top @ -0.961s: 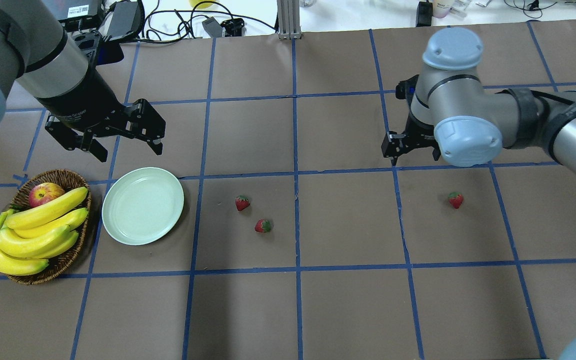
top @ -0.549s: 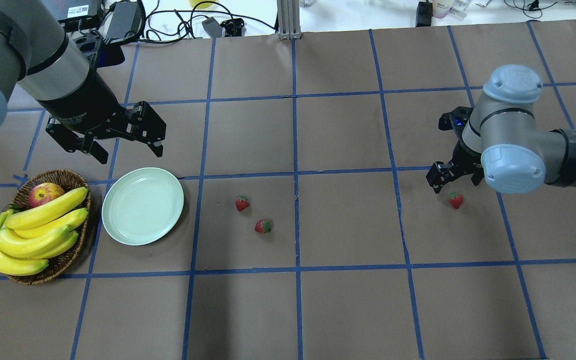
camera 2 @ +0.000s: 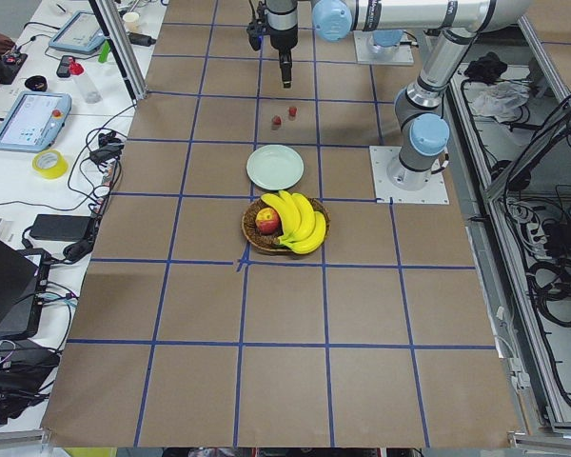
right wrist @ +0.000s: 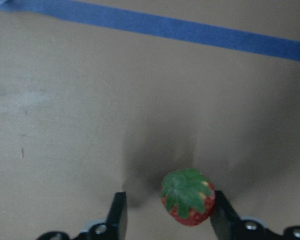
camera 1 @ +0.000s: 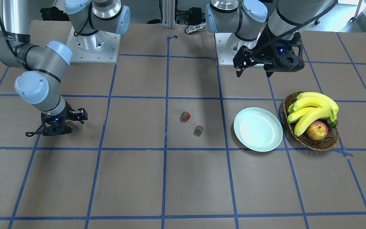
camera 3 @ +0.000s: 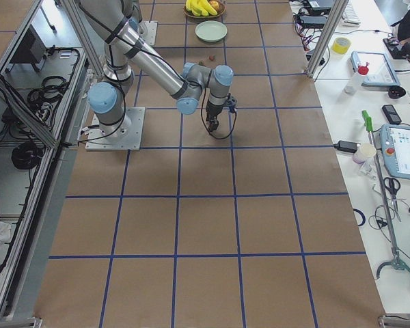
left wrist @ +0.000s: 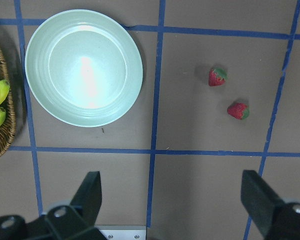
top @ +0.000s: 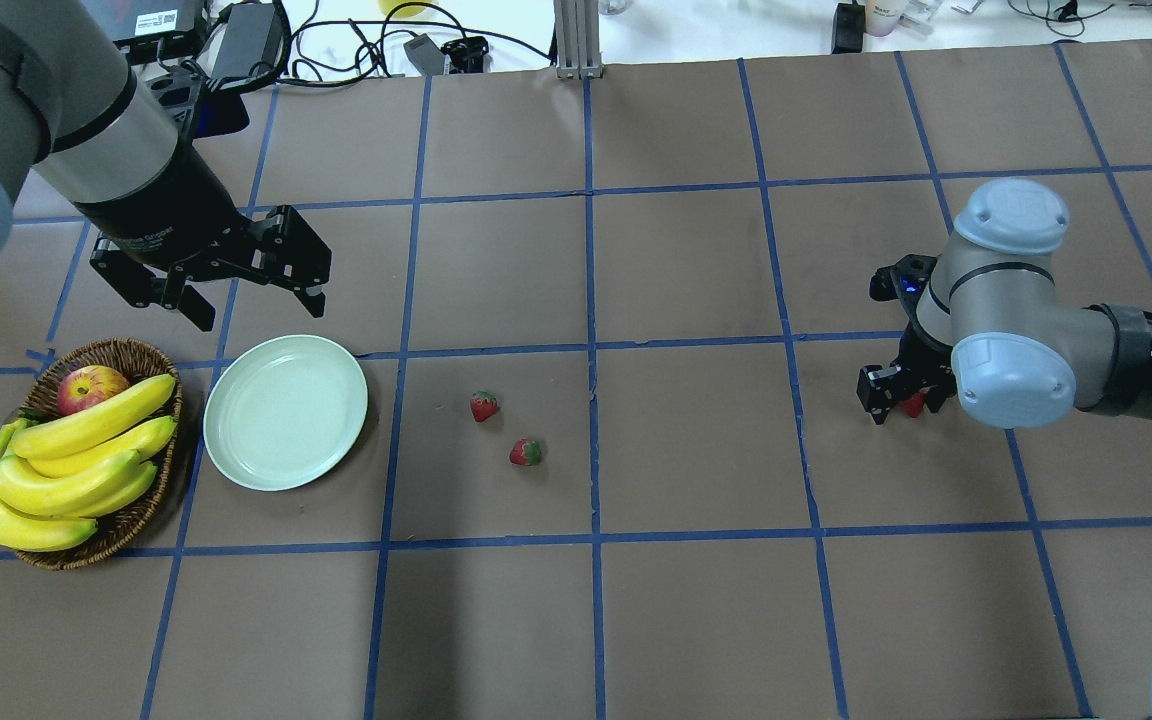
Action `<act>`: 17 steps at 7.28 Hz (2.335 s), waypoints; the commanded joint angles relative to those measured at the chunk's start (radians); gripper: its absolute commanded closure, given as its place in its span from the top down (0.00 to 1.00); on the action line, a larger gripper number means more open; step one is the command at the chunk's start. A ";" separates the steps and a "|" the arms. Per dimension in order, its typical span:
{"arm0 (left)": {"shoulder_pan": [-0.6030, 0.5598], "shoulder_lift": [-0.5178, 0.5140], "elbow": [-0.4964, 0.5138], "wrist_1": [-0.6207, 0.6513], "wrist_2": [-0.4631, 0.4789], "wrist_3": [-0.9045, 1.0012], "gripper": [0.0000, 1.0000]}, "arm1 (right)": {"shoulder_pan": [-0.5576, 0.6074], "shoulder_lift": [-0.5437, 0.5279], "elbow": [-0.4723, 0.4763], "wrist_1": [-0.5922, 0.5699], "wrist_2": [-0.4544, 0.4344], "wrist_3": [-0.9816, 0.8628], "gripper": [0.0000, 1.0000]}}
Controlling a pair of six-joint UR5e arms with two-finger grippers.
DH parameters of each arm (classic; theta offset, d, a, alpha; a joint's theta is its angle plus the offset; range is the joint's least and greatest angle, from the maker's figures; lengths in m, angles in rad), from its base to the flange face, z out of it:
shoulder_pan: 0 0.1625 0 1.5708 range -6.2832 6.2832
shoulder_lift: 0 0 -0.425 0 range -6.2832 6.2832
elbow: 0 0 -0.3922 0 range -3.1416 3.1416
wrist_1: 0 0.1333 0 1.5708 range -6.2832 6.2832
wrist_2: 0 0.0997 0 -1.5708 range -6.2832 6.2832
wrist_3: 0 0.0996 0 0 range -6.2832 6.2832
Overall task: Collect all strawberries into plate
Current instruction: 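Move the right gripper to the last far strawberry and grasp it, then carry the strawberry beside the other two and release it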
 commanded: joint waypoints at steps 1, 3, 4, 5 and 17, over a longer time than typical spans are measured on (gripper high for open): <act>0.000 -0.001 0.000 0.005 -0.001 0.001 1.00 | 0.000 0.001 -0.008 -0.007 -0.027 0.002 0.02; 0.000 -0.001 0.000 0.005 0.000 0.001 1.00 | 0.024 -0.011 -0.047 0.003 -0.010 0.130 0.00; 0.000 -0.001 0.000 0.008 -0.001 0.001 1.00 | 0.116 -0.013 -0.096 0.015 -0.012 0.206 0.00; 0.000 -0.003 0.000 0.009 -0.003 0.003 1.00 | 0.244 -0.010 -0.132 0.014 0.003 0.373 0.00; 0.000 -0.005 0.000 0.012 -0.001 0.004 1.00 | 0.712 0.225 -0.373 0.012 0.341 1.065 0.65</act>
